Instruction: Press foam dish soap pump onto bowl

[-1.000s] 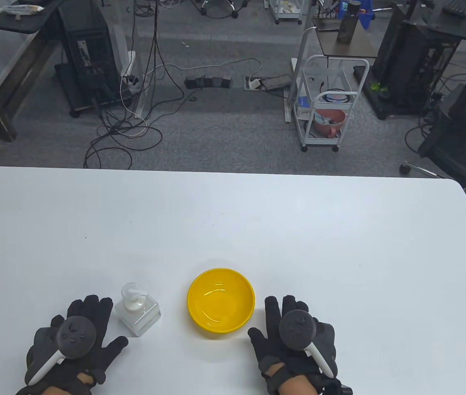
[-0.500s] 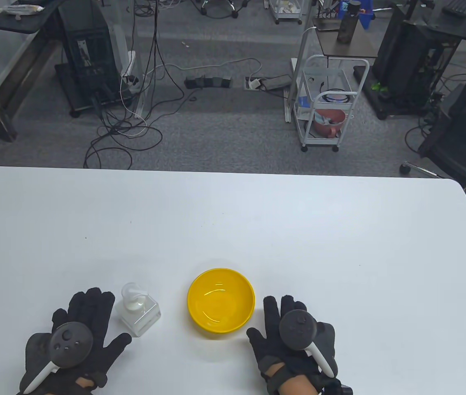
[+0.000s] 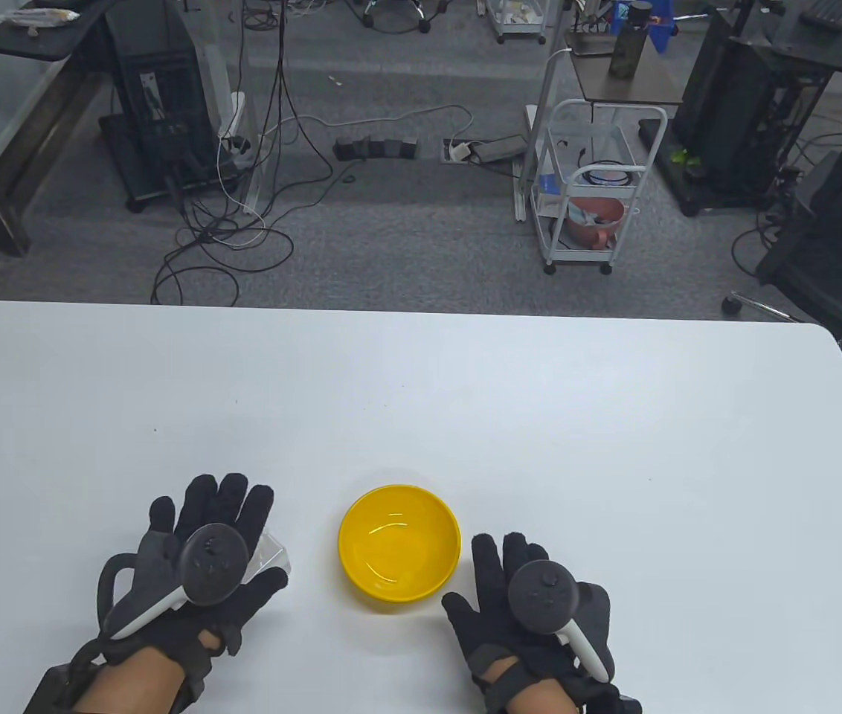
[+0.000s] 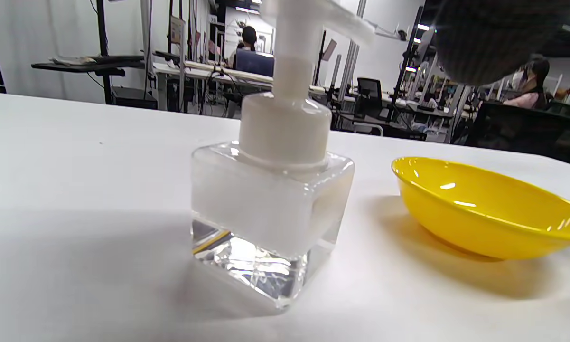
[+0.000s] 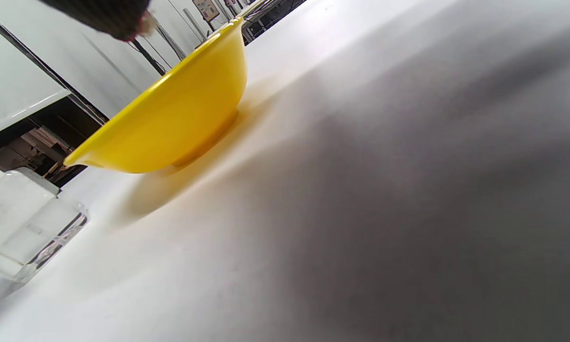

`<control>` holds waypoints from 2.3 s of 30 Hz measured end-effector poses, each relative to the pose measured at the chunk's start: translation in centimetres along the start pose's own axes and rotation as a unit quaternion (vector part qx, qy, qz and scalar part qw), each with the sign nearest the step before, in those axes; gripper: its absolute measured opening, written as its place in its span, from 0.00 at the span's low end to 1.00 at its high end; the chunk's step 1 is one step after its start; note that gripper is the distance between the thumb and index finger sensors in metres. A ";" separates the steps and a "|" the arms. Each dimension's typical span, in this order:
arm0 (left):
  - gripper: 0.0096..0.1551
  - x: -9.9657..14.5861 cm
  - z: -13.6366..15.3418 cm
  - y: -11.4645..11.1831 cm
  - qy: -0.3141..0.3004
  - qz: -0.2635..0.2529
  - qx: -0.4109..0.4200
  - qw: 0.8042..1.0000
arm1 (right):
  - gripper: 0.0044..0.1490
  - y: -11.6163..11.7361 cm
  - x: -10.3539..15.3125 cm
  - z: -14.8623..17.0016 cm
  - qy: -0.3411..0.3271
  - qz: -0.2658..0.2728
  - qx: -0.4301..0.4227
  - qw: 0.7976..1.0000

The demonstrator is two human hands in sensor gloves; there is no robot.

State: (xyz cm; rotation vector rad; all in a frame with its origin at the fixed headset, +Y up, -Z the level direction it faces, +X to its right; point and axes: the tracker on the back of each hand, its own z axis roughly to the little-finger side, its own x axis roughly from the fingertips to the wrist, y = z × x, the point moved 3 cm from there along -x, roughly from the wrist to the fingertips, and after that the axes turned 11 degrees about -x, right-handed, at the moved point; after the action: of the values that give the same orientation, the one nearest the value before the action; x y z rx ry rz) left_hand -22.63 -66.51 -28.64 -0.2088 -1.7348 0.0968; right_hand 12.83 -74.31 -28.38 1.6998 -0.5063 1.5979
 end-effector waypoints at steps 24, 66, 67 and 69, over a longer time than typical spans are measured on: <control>0.37 -1.2 1.3 0.4 0.072 -0.021 -0.046 0.996 | 0.52 -0.2 -0.1 0.3 0.004 -0.009 -0.033 0.999; 0.52 7.2 5.1 2.0 0.020 -0.083 0.045 0.995 | 0.52 0.1 0.2 0.3 0.007 -0.027 -0.041 0.999; 0.52 7.2 6.2 1.3 0.051 -0.080 0.053 0.994 | 0.52 0.1 0.1 0.3 0.007 -0.027 -0.040 0.999; 0.52 6.8 7.8 -0.5 0.084 -0.063 0.073 0.992 | 0.52 0.1 0.1 0.2 0.008 -0.026 -0.040 0.999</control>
State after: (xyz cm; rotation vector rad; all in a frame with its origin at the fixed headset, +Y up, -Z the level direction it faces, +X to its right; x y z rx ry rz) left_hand -31.42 -65.24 -23.33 0.0004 -1.5625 0.1103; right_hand 12.92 -74.51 -28.23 1.6279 -0.5076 1.5329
